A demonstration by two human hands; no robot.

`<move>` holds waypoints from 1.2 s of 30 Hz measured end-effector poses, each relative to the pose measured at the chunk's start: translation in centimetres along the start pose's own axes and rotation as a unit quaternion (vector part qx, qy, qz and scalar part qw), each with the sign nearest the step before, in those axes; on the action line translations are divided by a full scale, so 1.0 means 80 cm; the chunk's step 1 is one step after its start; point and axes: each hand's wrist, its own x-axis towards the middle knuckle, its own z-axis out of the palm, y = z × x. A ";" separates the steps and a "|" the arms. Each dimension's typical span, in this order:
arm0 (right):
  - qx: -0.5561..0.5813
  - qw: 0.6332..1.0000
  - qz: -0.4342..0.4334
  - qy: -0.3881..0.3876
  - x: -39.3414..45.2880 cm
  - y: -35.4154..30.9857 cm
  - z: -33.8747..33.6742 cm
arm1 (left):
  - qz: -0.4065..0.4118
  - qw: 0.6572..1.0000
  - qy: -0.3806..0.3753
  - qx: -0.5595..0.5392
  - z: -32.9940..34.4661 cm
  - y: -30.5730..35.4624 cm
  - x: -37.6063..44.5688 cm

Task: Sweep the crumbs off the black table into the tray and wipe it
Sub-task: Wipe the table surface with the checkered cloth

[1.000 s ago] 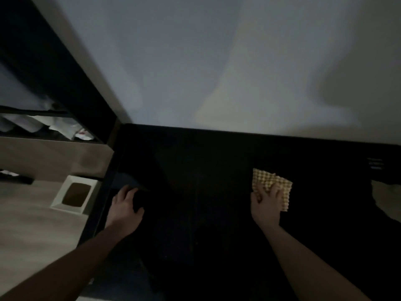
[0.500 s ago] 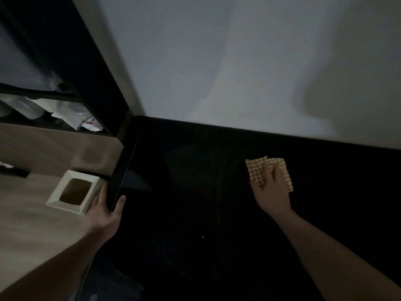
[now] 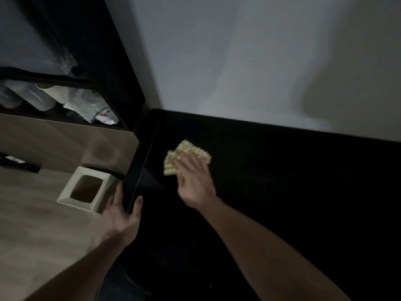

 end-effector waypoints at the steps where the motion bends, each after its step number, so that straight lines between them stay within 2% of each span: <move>1: 0.032 0.999 -0.030 -0.025 -0.002 -0.022 0.006 | -0.001 1.000 0.001 0.002 -0.001 0.002 0.000; 3: 0.099 0.993 -0.040 -0.057 -0.006 -0.036 0.007 | -0.009 1.000 -0.001 0.005 -0.006 0.006 -0.003; 4: 0.138 0.989 -0.028 -0.045 -0.007 -0.031 -0.001 | -0.010 1.000 -0.002 0.006 -0.008 0.008 -0.005; 7: 0.220 0.973 0.019 0.072 0.001 0.008 -0.044 | -0.010 1.000 -0.007 0.019 -0.014 0.011 -0.008; 10: 0.163 0.968 0.118 0.147 0.028 0.070 -0.095 | -0.017 1.000 -0.017 0.018 -0.018 0.014 -0.009; 12: 0.092 0.971 0.192 0.106 0.055 0.102 -0.115 | -0.027 0.999 -0.025 0.005 -0.020 0.015 -0.008; 14: 0.029 0.966 0.256 0.022 0.081 0.117 -0.103 | -0.032 0.999 -0.023 -0.008 -0.019 0.013 -0.007; 16: -0.036 0.959 0.278 -0.031 0.096 0.106 -0.070 | -0.029 0.999 -0.019 -0.010 -0.017 0.011 -0.004; 19: -0.089 0.967 0.235 -0.026 0.106 0.067 -0.021 | -0.019 0.999 -0.021 -0.015 -0.013 0.008 -0.001; 22: -0.087 0.987 0.127 -0.047 0.101 0.019 0.002 | -0.014 0.999 -0.027 -0.024 -0.011 0.001 0.004; 24: -0.084 0.992 0.049 -0.081 0.067 -0.013 0.008 | -0.011 0.999 -0.035 -0.033 -0.011 -0.004 0.006; 26: -0.058 0.992 0.006 -0.107 0.015 -0.047 0.009 | -0.016 0.998 -0.045 -0.044 -0.014 -0.005 0.007; 31: 0.037 0.985 -0.041 -0.164 -0.139 -0.132 0.001 | -0.011 0.996 -0.056 -0.070 -0.025 -0.006 0.005; 33: 0.031 0.980 -0.066 -0.184 -0.189 -0.148 0.000 | -0.008 0.996 -0.064 -0.065 -0.028 -0.008 0.005; 36: 0.077 0.984 -0.057 -0.149 -0.215 -0.133 0.000 | 0.013 0.994 -0.089 -0.060 -0.033 -0.014 0.010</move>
